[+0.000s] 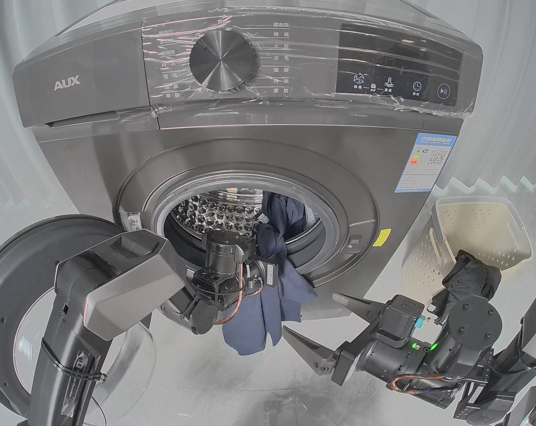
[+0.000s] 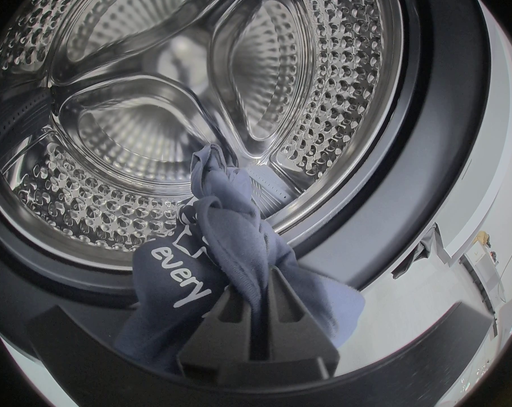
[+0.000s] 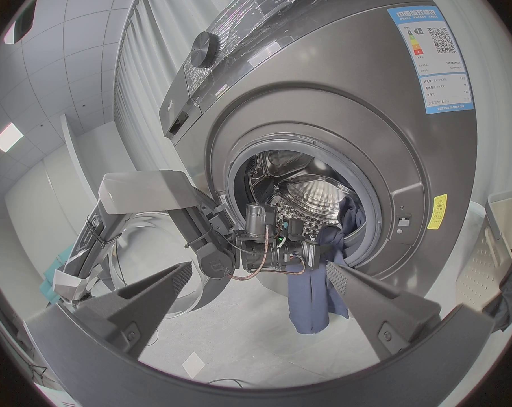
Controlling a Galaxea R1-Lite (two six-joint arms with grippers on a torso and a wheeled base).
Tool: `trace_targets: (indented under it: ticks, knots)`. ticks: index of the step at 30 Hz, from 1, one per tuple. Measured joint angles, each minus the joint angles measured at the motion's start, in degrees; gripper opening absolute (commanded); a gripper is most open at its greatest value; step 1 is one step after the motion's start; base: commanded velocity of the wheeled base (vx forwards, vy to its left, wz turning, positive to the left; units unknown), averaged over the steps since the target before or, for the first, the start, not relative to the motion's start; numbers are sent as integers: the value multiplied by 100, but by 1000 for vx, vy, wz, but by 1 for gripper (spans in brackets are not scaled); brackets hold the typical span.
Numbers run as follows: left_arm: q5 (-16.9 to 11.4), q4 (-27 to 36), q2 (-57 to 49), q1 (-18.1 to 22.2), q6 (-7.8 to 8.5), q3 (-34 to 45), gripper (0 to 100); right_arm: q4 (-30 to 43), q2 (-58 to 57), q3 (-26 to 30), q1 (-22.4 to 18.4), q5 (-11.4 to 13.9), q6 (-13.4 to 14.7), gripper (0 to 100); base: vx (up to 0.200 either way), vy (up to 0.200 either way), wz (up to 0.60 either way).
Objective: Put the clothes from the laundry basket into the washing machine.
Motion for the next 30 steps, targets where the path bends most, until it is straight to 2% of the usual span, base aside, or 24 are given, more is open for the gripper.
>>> trace_targets:
  ticks: [11, 22, 23, 30]
  knots:
    - [193, -435, -187, 107, -62, -340, 0, 2, 0, -27, 33, 2, 2, 100, 0, 0, 0]
    - [540, -406, 130, 354, -79, -1853, 0, 0, 0, -35, 33, 0, 2, 100, 0, 0, 0]
    - [566, -400, 174, 369, -88, -1952, 100, 0, 0, -35, 33, 0, 2, 100, 0, 0, 0]
    - [619, -406, 293, 378, -260, -1955, 100, 2, 0, -39, 30, 0, 2, 100, 0, 0, 0]
